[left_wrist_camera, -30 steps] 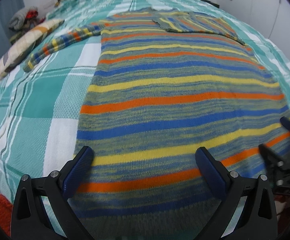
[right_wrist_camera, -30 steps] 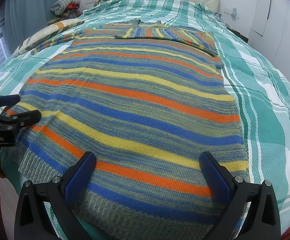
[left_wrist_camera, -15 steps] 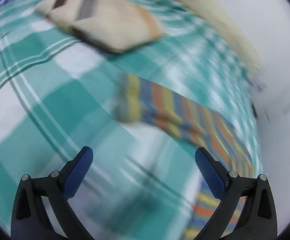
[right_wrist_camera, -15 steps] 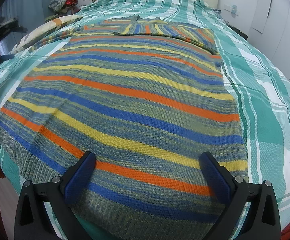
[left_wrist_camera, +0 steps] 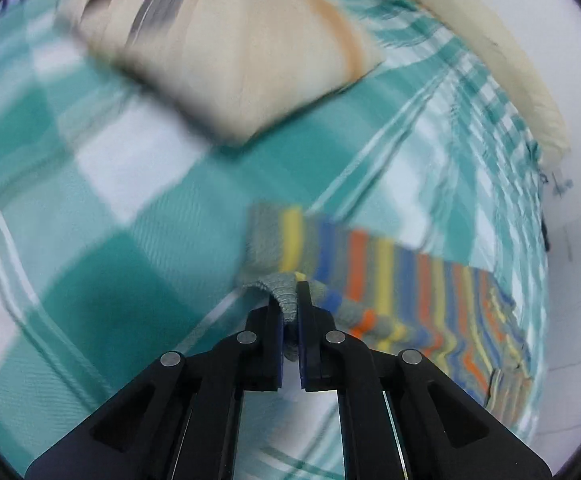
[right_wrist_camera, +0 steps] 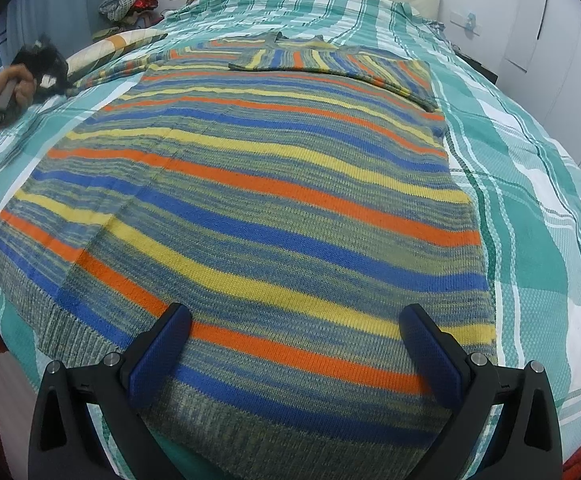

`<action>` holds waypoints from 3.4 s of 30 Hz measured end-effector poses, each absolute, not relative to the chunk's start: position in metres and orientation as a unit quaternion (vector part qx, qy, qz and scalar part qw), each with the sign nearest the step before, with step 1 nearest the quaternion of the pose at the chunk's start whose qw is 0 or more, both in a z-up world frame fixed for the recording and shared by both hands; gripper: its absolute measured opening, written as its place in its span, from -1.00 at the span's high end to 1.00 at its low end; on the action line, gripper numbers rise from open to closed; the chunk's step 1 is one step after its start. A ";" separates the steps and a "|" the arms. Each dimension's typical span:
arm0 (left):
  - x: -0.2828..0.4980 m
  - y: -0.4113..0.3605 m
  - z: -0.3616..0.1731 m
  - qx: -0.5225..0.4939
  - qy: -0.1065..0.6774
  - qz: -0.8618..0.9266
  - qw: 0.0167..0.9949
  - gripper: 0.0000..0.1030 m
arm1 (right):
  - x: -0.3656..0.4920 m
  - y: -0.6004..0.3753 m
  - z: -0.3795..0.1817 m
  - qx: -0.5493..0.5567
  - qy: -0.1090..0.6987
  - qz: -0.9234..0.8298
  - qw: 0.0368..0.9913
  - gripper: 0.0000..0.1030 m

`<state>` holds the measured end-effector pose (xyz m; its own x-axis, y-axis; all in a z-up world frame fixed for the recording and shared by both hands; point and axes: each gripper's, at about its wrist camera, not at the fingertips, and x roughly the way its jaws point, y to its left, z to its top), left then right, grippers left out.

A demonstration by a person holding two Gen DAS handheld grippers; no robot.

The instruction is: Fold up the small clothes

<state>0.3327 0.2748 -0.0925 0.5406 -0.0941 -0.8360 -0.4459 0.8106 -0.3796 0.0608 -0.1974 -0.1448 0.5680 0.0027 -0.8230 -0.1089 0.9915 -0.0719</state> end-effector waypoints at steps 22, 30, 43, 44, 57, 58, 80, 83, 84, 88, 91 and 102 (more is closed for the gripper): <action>0.267 -0.169 -0.103 0.148 0.481 -0.193 0.842 -0.40 | 0.062 -0.196 -0.144 -0.057 0.471 0.037 0.880 -1.00; 0.215 -0.013 -0.070 0.094 0.431 -0.123 0.889 -0.95 | 0.064 -0.196 -0.144 -0.061 0.470 0.044 0.879 -1.00; 0.257 0.147 -0.144 -0.010 0.439 0.040 0.898 -0.99 | 0.063 -0.194 -0.146 -0.068 0.459 0.037 0.885 -1.00; 0.255 0.147 -0.143 -0.007 0.438 0.041 0.898 -0.99 | 0.063 -0.195 -0.146 -0.068 0.458 0.037 0.886 -1.00; 0.260 0.146 -0.145 -0.010 0.439 0.040 0.898 -0.99 | 0.062 -0.194 -0.146 -0.069 0.456 0.037 0.887 -1.00; 0.260 0.145 -0.145 -0.010 0.439 0.040 0.898 -0.99 | 0.062 -0.194 -0.146 -0.069 0.456 0.037 0.887 -1.00; 0.260 0.146 -0.145 -0.010 0.439 0.040 0.898 -0.99 | 0.060 -0.195 -0.146 -0.069 0.451 0.041 0.889 -1.00; 0.260 0.146 -0.145 -0.010 0.439 0.040 0.898 -0.99 | 0.060 -0.195 -0.146 -0.070 0.449 0.041 0.890 -1.00; 0.260 0.146 -0.145 -0.010 0.439 0.040 0.898 -0.99 | 0.060 -0.195 -0.146 -0.070 0.449 0.041 0.890 -1.00; 0.260 0.146 -0.145 -0.010 0.439 0.040 0.898 -0.99 | 0.060 -0.195 -0.146 -0.070 0.448 0.041 0.890 -1.00; 0.260 0.146 -0.145 -0.010 0.439 0.040 0.898 -0.99 | 0.059 -0.195 -0.146 -0.070 0.448 0.042 0.890 -1.00; 0.260 0.146 -0.145 -0.010 0.439 0.040 0.898 -0.99 | 0.057 -0.195 -0.146 -0.070 0.443 0.042 0.893 -1.00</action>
